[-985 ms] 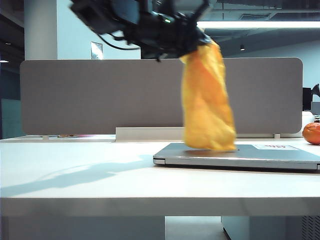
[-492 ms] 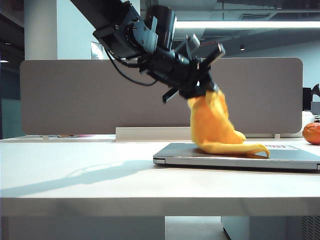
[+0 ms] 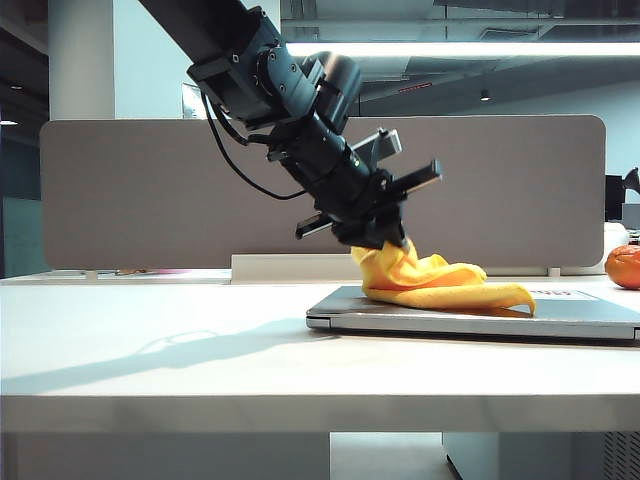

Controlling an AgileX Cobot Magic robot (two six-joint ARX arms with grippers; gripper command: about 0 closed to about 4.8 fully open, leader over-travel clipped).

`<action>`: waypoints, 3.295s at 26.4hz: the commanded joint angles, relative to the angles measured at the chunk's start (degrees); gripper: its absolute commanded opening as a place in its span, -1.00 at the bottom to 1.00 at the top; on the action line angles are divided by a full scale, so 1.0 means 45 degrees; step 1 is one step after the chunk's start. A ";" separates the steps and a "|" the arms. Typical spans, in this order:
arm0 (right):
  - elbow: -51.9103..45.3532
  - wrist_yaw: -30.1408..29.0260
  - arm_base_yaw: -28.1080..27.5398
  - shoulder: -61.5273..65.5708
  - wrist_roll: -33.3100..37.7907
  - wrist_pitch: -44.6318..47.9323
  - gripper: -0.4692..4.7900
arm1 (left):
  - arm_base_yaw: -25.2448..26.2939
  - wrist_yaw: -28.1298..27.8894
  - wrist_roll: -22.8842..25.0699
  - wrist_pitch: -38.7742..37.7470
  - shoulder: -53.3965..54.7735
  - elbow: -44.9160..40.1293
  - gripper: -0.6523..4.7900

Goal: Pick up the yellow rag and put it over the laptop.

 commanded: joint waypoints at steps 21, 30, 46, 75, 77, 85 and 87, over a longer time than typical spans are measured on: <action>-0.0073 0.0010 0.0005 -0.0024 0.0000 0.0097 -0.84 | -0.0019 -0.0214 0.1914 -0.2968 -0.0753 0.0049 0.43; -0.0073 0.0015 0.0005 -0.0024 0.0000 0.0102 -0.84 | -0.0024 -0.1117 0.1865 -0.4857 -0.0884 0.0053 0.43; -0.0073 0.0015 0.0000 -0.0024 0.0000 0.0102 -0.84 | -0.0214 0.0243 0.2098 -0.4770 -0.1054 0.1719 0.43; -0.0073 0.0000 0.0005 -0.0024 0.0000 0.0097 -0.84 | -0.0656 -0.2463 0.2987 -0.9534 -0.1005 0.1710 0.43; -0.0073 -0.0024 0.0005 -0.0024 0.0005 0.0097 -0.84 | -0.0656 -0.3429 0.3041 -0.9918 -0.1005 0.1710 0.43; -0.0073 -0.0024 0.0005 -0.0024 0.0005 0.0097 -0.84 | -0.0665 -0.6193 0.3915 -0.9967 -0.1005 0.1710 0.43; -0.0073 -0.0024 0.0005 -0.0024 0.0005 0.0097 -0.84 | -0.0665 -0.6596 0.3915 -0.9753 -0.1005 0.1710 0.43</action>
